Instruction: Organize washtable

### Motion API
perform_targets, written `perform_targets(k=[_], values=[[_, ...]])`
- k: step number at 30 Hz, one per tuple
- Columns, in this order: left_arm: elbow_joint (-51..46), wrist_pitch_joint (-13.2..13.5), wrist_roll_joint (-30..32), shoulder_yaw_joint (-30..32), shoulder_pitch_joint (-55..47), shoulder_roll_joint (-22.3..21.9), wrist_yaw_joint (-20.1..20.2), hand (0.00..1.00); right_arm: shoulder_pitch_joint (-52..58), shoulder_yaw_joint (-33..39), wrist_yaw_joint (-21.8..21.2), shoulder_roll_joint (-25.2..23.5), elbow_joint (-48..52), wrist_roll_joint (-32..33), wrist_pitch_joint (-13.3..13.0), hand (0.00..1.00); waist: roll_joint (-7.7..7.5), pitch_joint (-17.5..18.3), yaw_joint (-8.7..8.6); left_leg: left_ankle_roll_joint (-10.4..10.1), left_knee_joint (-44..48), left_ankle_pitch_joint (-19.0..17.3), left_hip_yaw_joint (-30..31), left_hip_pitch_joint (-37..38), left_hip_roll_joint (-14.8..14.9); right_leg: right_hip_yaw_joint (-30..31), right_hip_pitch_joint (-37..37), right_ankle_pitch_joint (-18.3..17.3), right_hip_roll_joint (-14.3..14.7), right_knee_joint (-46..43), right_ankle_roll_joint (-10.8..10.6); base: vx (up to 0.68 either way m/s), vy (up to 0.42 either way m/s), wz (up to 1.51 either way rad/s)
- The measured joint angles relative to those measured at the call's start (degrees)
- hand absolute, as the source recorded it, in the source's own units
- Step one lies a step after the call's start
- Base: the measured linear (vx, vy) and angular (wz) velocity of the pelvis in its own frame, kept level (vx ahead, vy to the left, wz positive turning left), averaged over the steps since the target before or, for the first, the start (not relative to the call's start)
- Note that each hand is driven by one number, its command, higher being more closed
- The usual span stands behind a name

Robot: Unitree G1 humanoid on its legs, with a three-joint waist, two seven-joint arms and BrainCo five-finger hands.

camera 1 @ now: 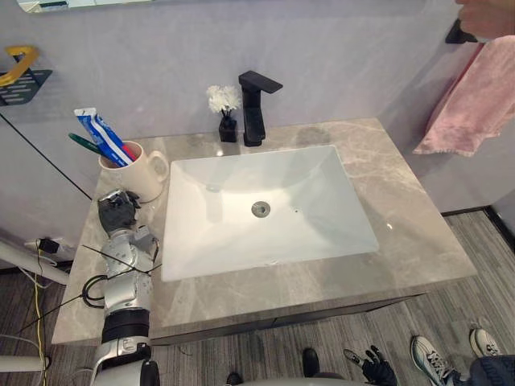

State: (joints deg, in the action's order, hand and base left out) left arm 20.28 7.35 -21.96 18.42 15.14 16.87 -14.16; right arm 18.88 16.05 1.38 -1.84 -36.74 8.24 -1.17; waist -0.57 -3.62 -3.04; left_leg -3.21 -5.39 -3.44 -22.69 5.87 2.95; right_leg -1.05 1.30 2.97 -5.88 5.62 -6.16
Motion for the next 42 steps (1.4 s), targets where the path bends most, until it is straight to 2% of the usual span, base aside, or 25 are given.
perform_targets(k=[12,17,19,22,26,29,34,35,38,41,42], values=[[-0.2,-0.5,0.4,0.0,-0.9,0.0,0.3,1.0,0.0,0.4,-0.1,0.2,0.0,0.0,0.0,0.0,0.36,-0.3,0.04,0.1,0.0,0.0,0.7,1.2,0.2,-1.0,-1.6,0.0,-0.4,0.0,0.2,-0.05,-0.053,0.02],[-9.8,-0.5,1.4,-3.3,-4.9,0.0,0.7,1.0,0.0,0.5,-0.4,0.4,-0.1,0.1,0.0,0.0,0.71,-0.4,0.6,0.1,0.0,0.0,3.2,2.2,0.1,-4.1,-3.7,-0.3,-0.6,0.0,0.5,-0.04,-0.056,0.23],[-14.3,-0.3,1.6,-4.0,-5.5,-0.4,1.5,1.0,0.0,0.8,-0.4,0.6,-0.3,0.1,-0.1,0.0,0.76,-0.4,0.81,0.1,0.0,0.0,4.6,2.1,-0.1,-5.1,-4.3,-0.7,-1.0,-0.3,0.1,-0.03,-0.045,0.31],[-23.9,1.0,2.3,-4.4,-7.6,-0.4,2.7,1.0,-0.9,1.1,-0.6,0.7,-1.7,0.2,-0.1,0.0,1.2,-0.3,0.88,0.3,0.6,0.1,7.0,2.3,-0.2,-7.2,-5.2,-1.9,-1.6,-1.9,-0.3,-0.01,-0.04,0.36],[-30.8,2.9,2.3,-4.0,-8.5,-0.4,4.0,1.0,-1.8,1.1,-1.6,0.6,-2.5,0.2,-0.1,0.0,1.53,-0.2,1.46,0.3,1.4,0.1,8.7,2.0,-0.3,-9.5,-6.3,-2.0,-1.9,-2.0,-0.3,-0.02,-0.038,0.27],[-37.2,4.5,2.2,-1.0,-13.6,-1.9,5.0,1.0,-2.0,2.2,-1.7,0.5,-2.5,0.2,-0.1,0.0,2.7,0.1,1.78,0.4,1.5,0.2,10.8,2.2,-0.6,-11.9,-7.9,-2.6,-2.2,-2.2,-0.4,-0.05,-0.049,0.29],[-38.2,4.8,0.3,6.5,-23.1,-5.3,5.4,1.0,-2.2,2.5,-1.7,0.5,-2.6,0.3,0.0,0.0,3.99,1.2,3.05,1.0,1.3,0.5,14.9,2.6,-1.1,-16.5,-10.6,-4.1,-2.8,-2.5,-1.1,-0.05,-0.05,0.5],[-38.2,4.8,-0.1,7.9,-25.3,-6.5,5.3,1.0,-1.9,3.4,-1.5,0.1,-3.1,0.7,0.3,0.0,3.99,1.3,3.96,1.0,1.5,0.6,15.5,2.6,-1.1,-17.4,-11.1,-4.3,-3.0,-2.5,-1.1,-0.03,-0.027,0.4],[-37.2,4.7,-1.1,10.6,-29.9,-8.8,5.4,1.0,-1.4,4.2,-1.4,0.1,-3.7,0.8,0.6,0.0,3.8,1.6,4.3,1.0,1.8,0.8,17.4,2.3,-1.2,-19.5,-12.1,-4.7,-3.1,-2.5,-1.0,-0.03,-0.035,0.38],[-30.7,4.2,-2.5,13.0,-32.8,-11.6,5.3,1.0,-1.4,4.4,-1.2,0.2,-4.8,1.4,0.6,0.0,3.61,1.9,5.47,1.0,2.4,1.0,18.5,1.8,-1.3,-20.8,-12.4,-4.7,-3.2,-2.5,-0.9,-0.03,-0.028,0.2],[-29.2,4.2,-2.7,13.3,-33.0,-12.2,5.4,0.0,-1.3,4.4,-1.0,0.1,-4.8,1.5,0.7,0.0,3.53,2.0,5.53,1.0,2.5,1.0,18.8,1.8,-1.3,-21.1,-12.6,-4.7,-3.2,-2.5,-0.9,-0.04,-0.024,0.2]])
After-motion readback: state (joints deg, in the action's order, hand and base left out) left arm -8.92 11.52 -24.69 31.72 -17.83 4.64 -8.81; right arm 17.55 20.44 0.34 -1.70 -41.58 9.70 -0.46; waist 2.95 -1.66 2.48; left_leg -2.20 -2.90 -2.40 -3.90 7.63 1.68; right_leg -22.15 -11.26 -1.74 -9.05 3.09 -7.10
